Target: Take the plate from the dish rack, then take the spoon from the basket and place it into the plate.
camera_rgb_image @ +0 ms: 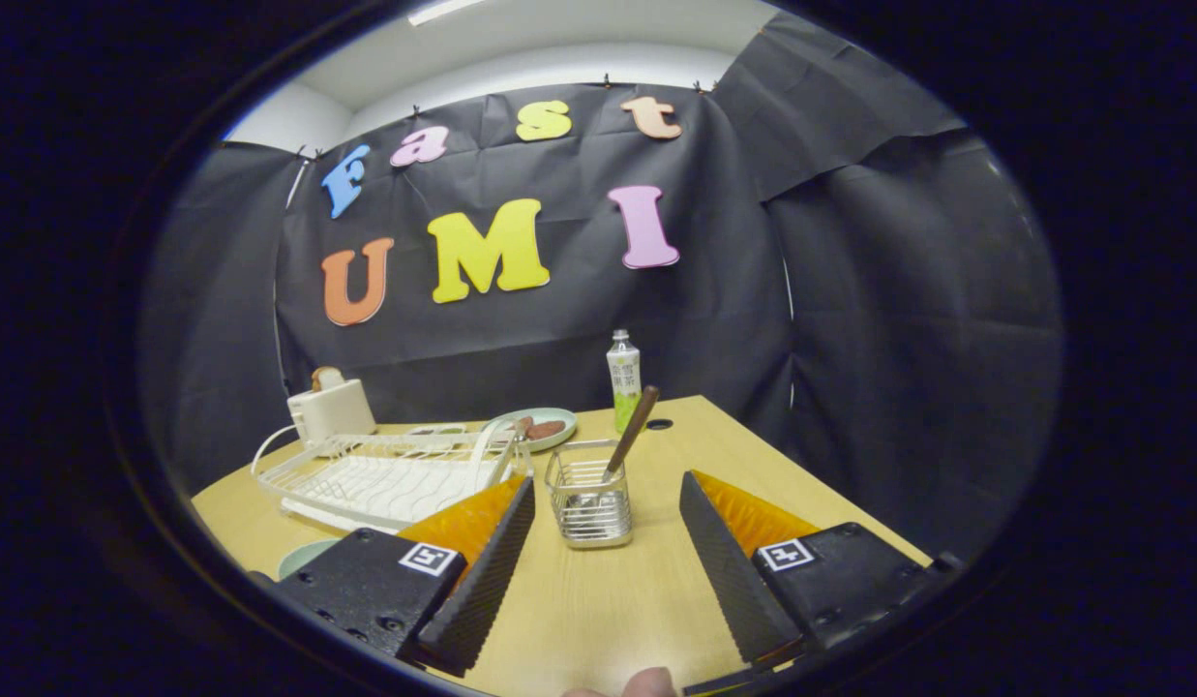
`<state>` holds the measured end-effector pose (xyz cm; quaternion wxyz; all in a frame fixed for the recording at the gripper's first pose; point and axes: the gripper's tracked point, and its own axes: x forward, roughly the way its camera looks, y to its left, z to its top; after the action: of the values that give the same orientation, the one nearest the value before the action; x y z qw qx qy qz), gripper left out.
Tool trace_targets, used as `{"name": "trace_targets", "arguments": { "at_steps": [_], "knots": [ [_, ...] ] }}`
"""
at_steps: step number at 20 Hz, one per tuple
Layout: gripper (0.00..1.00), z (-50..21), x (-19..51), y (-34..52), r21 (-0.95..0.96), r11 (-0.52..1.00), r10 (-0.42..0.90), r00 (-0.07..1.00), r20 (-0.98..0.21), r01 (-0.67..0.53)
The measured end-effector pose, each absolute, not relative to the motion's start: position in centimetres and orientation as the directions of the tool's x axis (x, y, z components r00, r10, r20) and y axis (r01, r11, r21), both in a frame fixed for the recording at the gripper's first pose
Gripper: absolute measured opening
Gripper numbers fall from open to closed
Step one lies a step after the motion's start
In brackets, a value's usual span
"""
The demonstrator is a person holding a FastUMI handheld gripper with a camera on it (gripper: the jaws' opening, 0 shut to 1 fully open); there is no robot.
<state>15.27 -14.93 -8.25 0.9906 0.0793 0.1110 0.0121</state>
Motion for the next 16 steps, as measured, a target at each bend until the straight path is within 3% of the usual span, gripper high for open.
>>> {"name": "trace_targets", "arguments": {
  "at_steps": [11, 16],
  "knots": [
    [0.96, -9.7, 28.5, -16.3, 0.193, 0.979, 0.129, 0.945, -0.300, -0.073],
    [0.81, -10.3, 30.7, -15.8, 0.221, 0.971, 0.161, 0.931, -0.328, -0.090]
  ]
}}
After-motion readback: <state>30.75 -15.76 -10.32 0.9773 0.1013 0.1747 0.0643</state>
